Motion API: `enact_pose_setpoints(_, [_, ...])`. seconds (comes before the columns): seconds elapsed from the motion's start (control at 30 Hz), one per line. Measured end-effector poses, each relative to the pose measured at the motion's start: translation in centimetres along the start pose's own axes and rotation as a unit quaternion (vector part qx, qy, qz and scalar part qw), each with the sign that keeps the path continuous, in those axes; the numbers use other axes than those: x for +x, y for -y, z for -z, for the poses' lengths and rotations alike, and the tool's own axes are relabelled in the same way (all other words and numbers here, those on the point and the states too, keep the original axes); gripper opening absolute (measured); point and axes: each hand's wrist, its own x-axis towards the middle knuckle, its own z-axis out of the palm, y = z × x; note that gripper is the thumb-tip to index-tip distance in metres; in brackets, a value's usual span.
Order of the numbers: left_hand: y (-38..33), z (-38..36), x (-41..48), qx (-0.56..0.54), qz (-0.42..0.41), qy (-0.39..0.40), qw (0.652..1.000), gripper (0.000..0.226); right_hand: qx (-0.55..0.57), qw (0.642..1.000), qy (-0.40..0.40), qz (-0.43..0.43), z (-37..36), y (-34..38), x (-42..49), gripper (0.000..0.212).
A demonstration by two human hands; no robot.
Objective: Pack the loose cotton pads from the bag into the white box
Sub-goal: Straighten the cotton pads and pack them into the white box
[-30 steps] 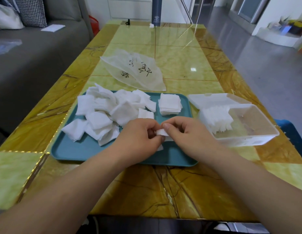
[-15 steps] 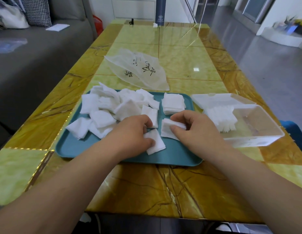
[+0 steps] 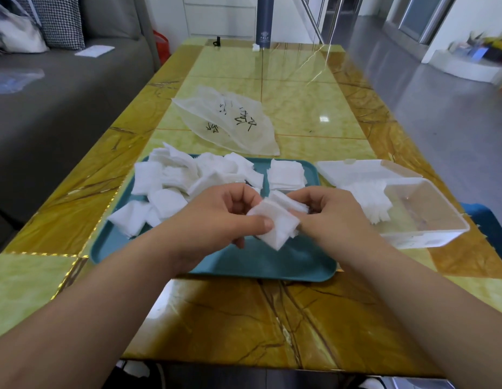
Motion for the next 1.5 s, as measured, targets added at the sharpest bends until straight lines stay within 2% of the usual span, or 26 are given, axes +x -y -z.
enact_pose_setpoints(0.07, [0.0,-0.4,0.1,-0.034,-0.018,-0.007,0.999,0.022,0.054,0.998,0.025,-0.007,0.1,0.4,-0.2,0.025])
enact_pose_setpoints(0.2, [0.5,-1.3,0.6,0.021,-0.024,-0.085,0.996,0.020,0.129,0.989,0.076,-0.005,0.1,0.9,-0.6,0.028])
enact_pose_setpoints(0.43, [1.0,-1.1,0.9,0.051,-0.031,-0.100,0.993,0.012,0.031,0.994,0.091,0.054,0.1,1.2,-0.6,0.030])
enact_pose_setpoints(0.63, [1.6,-1.1,1.2,0.074,-0.029,-0.129,0.988,0.014,0.043,0.993,0.096,0.051,0.1,1.2,-0.7,0.035])
enact_pose_setpoints(0.7, [2.0,-1.1,1.5,0.107,-0.030,-0.154,0.982,0.018,0.040,0.992,0.112,0.048,0.0,1.2,-0.8,0.040])
enact_pose_setpoints(0.8, [2.5,-0.8,1.7,0.229,-0.027,-0.189,0.955,0.032,-0.043,0.992,0.101,0.059,-0.4,0.6,-0.6,0.035])
enact_pose_setpoints(0.87, [2.5,-0.7,1.5,0.283,-0.020,-0.167,0.944,0.038,-0.114,0.988,0.083,0.070,-0.6,0.3,-0.4,0.028])
enact_pose_setpoints(0.93, [2.4,-0.8,1.5,0.296,-0.019,-0.135,0.945,0.026,-0.152,0.983,0.068,0.077,-0.8,0.1,-0.4,0.037])
enact_pose_setpoints(1.0, [2.5,-1.0,1.6,0.299,-0.028,-0.124,0.946,0.012,-0.130,0.987,0.057,0.070,-1.1,0.0,-0.5,0.040])
enact_pose_setpoints(1.17, [2.7,-1.3,1.9,0.308,-0.043,-0.122,0.943,0.011,-0.033,0.997,0.064,0.022,-2.7,0.2,-1.1,0.049])
enact_pose_setpoints(1.3, [2.5,-1.5,1.7,0.331,-0.052,-0.111,0.936,0.007,-0.016,0.997,0.071,0.017,-3.1,0.4,-1.1,0.064])
enact_pose_setpoints(1.37, [2.3,-1.3,1.5,0.332,-0.047,-0.091,0.938,0.001,-0.038,0.996,0.071,0.028,-3.1,0.4,-0.8,0.059])
enact_pose_setpoints(1.4, [2.2,-1.1,1.4,0.335,-0.046,-0.092,0.937,0.007,-0.055,0.996,0.064,0.039,-3.1,0.3,-0.7,0.052])
enact_pose_setpoints(1.5, [2.0,-0.2,2.0,0.339,-0.036,-0.193,0.920,0.015,-0.075,0.995,0.024,0.054,-2.7,-0.2,-0.1,0.031])
